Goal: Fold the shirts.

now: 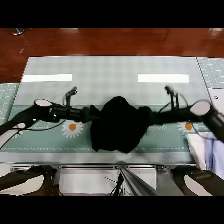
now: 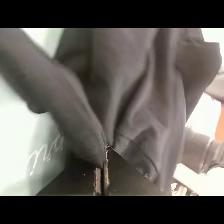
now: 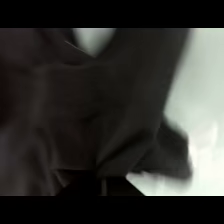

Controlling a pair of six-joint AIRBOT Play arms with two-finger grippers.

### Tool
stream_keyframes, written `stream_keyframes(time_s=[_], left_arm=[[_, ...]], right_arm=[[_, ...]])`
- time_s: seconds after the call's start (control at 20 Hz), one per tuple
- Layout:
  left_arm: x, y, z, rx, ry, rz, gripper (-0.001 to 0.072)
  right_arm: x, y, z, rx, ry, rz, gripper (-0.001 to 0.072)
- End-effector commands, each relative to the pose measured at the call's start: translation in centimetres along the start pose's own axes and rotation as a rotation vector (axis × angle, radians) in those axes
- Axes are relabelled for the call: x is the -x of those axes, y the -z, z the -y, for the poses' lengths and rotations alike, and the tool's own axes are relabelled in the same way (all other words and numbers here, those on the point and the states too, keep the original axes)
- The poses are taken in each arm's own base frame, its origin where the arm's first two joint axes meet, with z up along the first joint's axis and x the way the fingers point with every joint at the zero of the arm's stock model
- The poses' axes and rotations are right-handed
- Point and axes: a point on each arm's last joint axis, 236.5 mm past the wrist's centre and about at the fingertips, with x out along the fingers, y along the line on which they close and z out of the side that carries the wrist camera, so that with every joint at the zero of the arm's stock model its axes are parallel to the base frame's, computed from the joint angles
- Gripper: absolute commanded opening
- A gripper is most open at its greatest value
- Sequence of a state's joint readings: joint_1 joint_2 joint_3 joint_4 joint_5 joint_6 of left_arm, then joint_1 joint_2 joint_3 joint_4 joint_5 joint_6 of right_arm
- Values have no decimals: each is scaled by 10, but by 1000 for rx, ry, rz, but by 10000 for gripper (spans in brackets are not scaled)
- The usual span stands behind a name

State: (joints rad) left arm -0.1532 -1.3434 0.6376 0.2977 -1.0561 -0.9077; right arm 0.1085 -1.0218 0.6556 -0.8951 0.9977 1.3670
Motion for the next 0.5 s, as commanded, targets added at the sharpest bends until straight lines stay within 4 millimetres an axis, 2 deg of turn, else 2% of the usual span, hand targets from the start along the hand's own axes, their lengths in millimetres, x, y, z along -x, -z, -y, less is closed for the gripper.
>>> stream_keyframes(time_s=[0.0, 0.05, 0.1, 0.15, 0.2, 0.25, 0.3, 0.35, 0.4, 0.45], left_arm=[[59, -61, 65, -112, 145, 167, 24], [95, -95, 110, -203, 203, 293, 24], [137, -119, 165, -339, 258, 418, 24], [177, -128, 219, -493, 294, 514, 24], [214, -127, 270, -644, 300, 592, 24], [250, -115, 319, -801, 283, 665, 24], [278, -101, 355, -920, 239, 725, 24], [304, -86, 383, -1001, 153, 792, 24], [326, -75, 397, -1045, 38, 857, 24], [350, -63, 403, -1056, -105, 932, 24]], right_arm=[[95, -109, -43, 214, 67, 252, 25], [145, -145, -68, 279, 91, 387, 25], [203, -174, -101, 352, 107, 534, 25], [260, -189, -135, 422, 113, 668, 25], [316, -193, -172, 489, 95, 802, 25], [375, -187, -209, 561, 77, 940, 25], [424, -171, -240, 624, 58, 1053, 25], [458, -150, -262, 678, 42, 1121, 25], [481, -127, -275, 723, 42, 1166, 25], [493, -105, -279, 751, 53, 1185, 25]])
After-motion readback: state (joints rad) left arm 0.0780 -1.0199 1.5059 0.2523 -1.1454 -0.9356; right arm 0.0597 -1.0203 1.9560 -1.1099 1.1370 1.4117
